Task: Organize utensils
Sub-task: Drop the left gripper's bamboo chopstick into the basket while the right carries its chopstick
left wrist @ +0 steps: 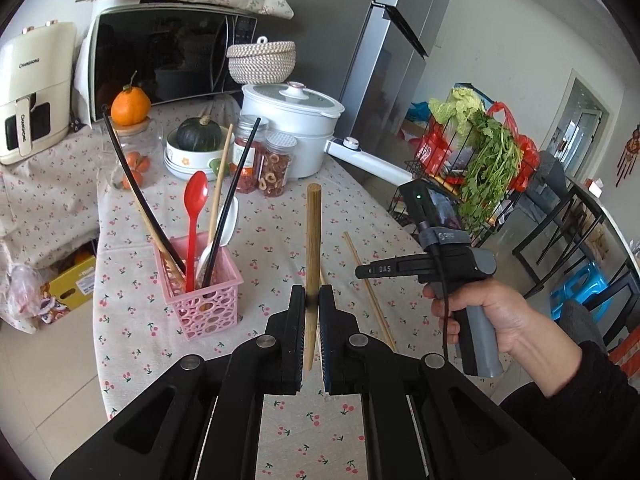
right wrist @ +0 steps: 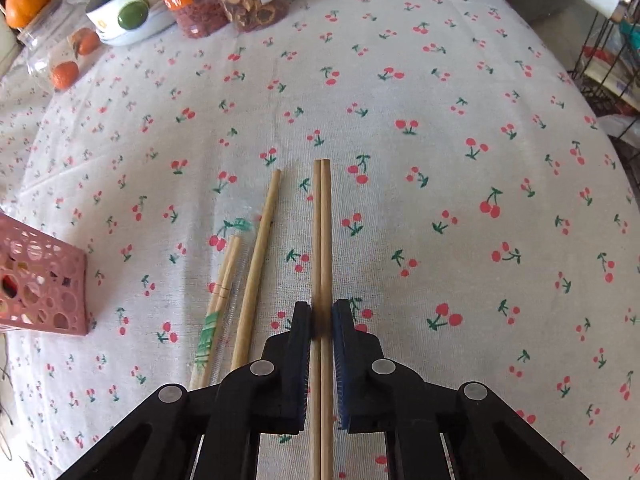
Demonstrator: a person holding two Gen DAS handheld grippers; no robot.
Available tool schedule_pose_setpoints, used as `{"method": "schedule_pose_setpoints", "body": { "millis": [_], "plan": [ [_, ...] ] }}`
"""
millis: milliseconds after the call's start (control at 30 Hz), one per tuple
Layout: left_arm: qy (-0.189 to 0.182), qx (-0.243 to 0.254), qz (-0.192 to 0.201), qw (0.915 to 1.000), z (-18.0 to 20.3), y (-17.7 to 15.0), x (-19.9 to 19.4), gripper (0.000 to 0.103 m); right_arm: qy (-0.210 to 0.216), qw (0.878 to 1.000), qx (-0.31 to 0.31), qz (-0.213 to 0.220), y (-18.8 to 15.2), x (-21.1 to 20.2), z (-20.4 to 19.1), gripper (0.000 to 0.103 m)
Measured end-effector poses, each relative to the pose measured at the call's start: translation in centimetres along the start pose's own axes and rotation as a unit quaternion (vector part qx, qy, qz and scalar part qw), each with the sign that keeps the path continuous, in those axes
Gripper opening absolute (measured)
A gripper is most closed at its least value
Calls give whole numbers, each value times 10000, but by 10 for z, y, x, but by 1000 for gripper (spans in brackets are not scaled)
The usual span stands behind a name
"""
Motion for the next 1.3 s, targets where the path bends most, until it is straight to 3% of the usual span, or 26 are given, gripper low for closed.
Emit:
{"method": "schedule_pose_setpoints", "body": {
  "millis": [267, 500, 633, 767, 967, 1300],
  "plan": [
    [188, 70, 685, 9974, -4, 30, -49, 6, 865, 9914, -26, 983, -3, -100, -1, 9],
    [635, -6, 1224, 9904, -25, 52, -80, 6, 1435, 9715, -49, 1888, -6, -172, -18, 9],
    [977, -94, 1460, 9844, -44, 59, -89, 6, 1517, 9598, -147, 2355, -5, -196, -28, 9],
    [1295, -108, 1591, 9787, -59, 65, -91, 6, 1643, 9558, -241, 2428, -4, -199, -36, 9],
    [1735, -23, 1443, 9742, -79, 67, -73, 6, 1669, 9563, -303, 2382, -5, -192, -45, 9],
    [1909, -234, 882, 9774, -107, 52, -22, 6, 1651, 9539, -446, 2465, -11, -188, -64, 10]
  ]
}}
Point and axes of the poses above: each gripper's, at about its wrist camera, not at the fingertips, and x roughly the way its jaws point, z to its right, y to its top, the point moved 9 cm from there along x, roughly the way its jaws point, and after that the axes turned 12 degrees about x, right-handed, at the moved point
